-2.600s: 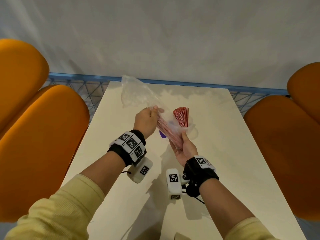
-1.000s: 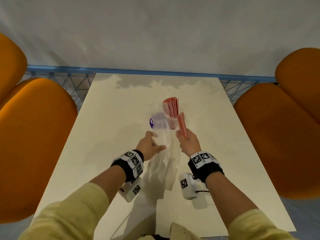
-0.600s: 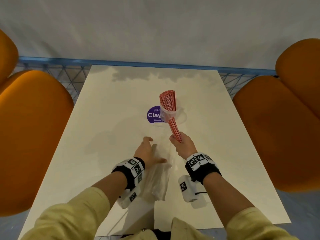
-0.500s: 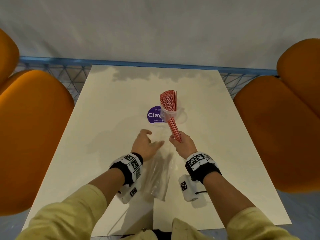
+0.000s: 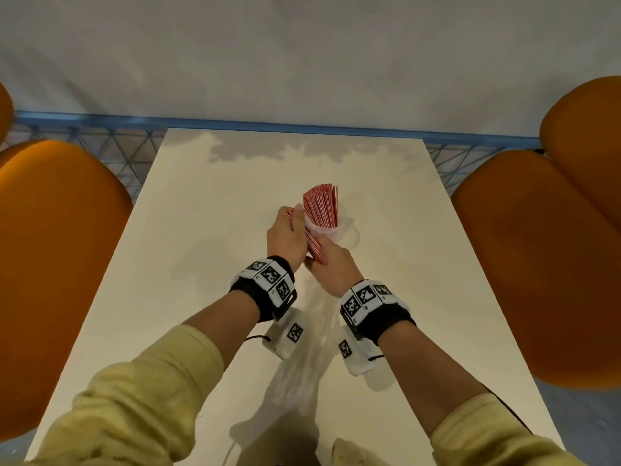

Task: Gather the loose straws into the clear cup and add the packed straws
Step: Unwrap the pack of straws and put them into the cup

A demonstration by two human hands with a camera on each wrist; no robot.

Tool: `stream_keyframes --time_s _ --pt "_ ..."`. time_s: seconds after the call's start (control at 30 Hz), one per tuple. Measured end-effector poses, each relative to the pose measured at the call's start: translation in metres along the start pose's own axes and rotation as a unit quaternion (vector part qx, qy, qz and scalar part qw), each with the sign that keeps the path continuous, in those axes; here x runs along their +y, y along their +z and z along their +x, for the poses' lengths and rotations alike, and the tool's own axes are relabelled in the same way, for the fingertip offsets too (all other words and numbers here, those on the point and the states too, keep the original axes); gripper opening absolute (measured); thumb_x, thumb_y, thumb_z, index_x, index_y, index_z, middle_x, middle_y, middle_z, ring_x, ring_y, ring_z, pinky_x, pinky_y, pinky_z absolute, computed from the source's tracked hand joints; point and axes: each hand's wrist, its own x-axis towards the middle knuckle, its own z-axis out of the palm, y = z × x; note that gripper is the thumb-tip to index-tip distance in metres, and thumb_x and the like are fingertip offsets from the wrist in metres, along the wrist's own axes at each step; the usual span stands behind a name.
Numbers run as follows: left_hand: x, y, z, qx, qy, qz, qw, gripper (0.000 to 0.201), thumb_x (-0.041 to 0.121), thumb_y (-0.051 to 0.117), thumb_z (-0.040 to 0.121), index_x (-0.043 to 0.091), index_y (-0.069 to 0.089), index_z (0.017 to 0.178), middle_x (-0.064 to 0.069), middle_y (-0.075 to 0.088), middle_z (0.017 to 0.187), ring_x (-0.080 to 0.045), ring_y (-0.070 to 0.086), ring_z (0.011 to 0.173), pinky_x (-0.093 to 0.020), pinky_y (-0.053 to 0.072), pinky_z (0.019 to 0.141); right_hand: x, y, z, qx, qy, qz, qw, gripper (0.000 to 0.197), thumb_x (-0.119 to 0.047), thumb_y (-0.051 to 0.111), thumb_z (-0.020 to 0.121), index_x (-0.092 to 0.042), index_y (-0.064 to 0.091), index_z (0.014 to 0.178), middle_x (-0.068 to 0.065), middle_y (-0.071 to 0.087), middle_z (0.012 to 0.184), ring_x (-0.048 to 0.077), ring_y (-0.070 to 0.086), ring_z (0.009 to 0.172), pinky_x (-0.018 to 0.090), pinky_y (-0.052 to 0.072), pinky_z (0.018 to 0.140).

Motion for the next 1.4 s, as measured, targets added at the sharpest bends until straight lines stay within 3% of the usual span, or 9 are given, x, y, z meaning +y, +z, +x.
stream_keyframes --time_s 0.1,0.23,0.37,0.63,0.87,0.97,1.17,1.3,1.4 --pt "0.009 0.005 0.02 0.019 0.023 0.001 1.0 0.032 0.034 0.029 0.1 0.009 0.047 0.095 0.006 0.048 0.066 -0.015 0.048 0.063 -0.026 0.035 0.065 -0.001 -0.011 0.015 0.008 -0.01 0.001 1.0 0.034 -0.014 0.054 0.09 -0.008 0.05 0.123 0.014 0.066 0.108 0.025 0.062 0.092 0.022 0.041 0.071" --pt "0.025 0.012 0.046 0.053 0.071 0.003 0.996 0.035 0.033 0.029 0.1 0.004 0.049 0.106 -0.003 0.058 0.074 -0.018 0.054 0.066 -0.029 0.043 0.066 0.002 -0.026 0.035 0.024 -0.004 0.014 1.0 0.039 -0.018 0.058 0.086 -0.01 0.048 0.123 0.01 0.065 0.111 0.025 0.062 0.098 0.033 0.05 0.084" --pt "0.037 0.013 0.079 0.101 0.108 0.009 0.989 0.033 0.03 0.031 0.1 0.002 0.047 0.108 -0.007 0.059 0.075 -0.018 0.053 0.063 -0.023 0.035 0.058 0.02 -0.039 0.047 0.11 0.01 -0.01 0.994 0.06 -0.025 0.067 0.077 -0.016 0.043 0.13 0.001 0.047 0.124 0.013 0.037 0.113 0.029 0.037 0.101" --pt "0.015 0.03 0.09 0.013 0.134 0.159 0.978 0.032 0.034 0.03 0.099 0.008 0.046 0.109 -0.003 0.058 0.08 -0.023 0.055 0.072 -0.031 0.04 0.063 0.036 -0.037 0.064 0.051 0.077 -0.037 0.995 0.092 -0.046 0.063 0.08 -0.01 0.012 0.148 0.006 0.018 0.156 0.023 0.012 0.144 0.037 0.016 0.118" --pt "-0.009 0.042 0.084 -0.034 0.218 0.298 0.929 0.032 0.024 0.034 0.098 0.013 0.053 0.122 -0.005 0.053 0.13 -0.024 0.043 0.114 -0.033 0.037 0.098 0.041 -0.032 0.08 0.01 0.078 -0.045 0.996 0.097 -0.05 0.062 0.075 -0.01 0.013 0.148 0.012 0.028 0.15 0.029 0.021 0.141 0.047 0.026 0.115" --pt "-0.011 0.041 0.081 -0.074 0.189 0.33 0.922 0.047 0.026 0.031 0.099 0.018 0.028 0.145 0.0 0.028 0.154 -0.023 0.026 0.137 -0.037 0.026 0.11 0.044 -0.029 0.083 0.015 0.075 -0.06 0.995 0.092 -0.043 0.062 0.078 -0.012 0.011 0.149 0.01 0.03 0.15 0.027 0.024 0.14 0.045 0.026 0.115" --pt "-0.012 0.038 0.078 -0.145 0.148 0.405 0.891 0.069 0.029 0.033 0.097 0.009 -0.008 0.148 -0.006 -0.007 0.16 -0.024 -0.007 0.147 -0.041 0.002 0.118 0.046 -0.032 0.083 0.029 0.077 -0.091 0.992 0.083 -0.033 0.058 0.086 -0.009 0.009 0.149 0.009 0.029 0.149 0.027 0.024 0.137 0.037 0.026 0.114" --pt "-0.012 0.032 0.081 -0.131 0.209 0.328 0.912 0.069 0.026 0.039 0.097 0.005 -0.001 0.148 -0.01 0.003 0.159 -0.023 0.004 0.148 -0.035 0.008 0.12 0.047 -0.03 0.085 0.027 0.073 -0.09 0.993 0.084 -0.03 0.058 0.085 -0.01 0.009 0.149 0.008 0.026 0.151 0.026 0.022 0.139 0.036 0.024 0.115" --pt "-0.012 0.031 0.082 -0.155 0.245 0.342 0.894 0.056 0.019 0.029 0.1 0.004 0.004 0.148 -0.013 0.007 0.159 -0.023 0.006 0.148 -0.031 0.007 0.12 0.045 -0.03 0.087 0.029 0.065 -0.073 0.995 0.085 -0.028 0.061 0.083 -0.012 0.01 0.149 0.007 0.026 0.152 0.026 0.021 0.141 0.041 0.024 0.116"
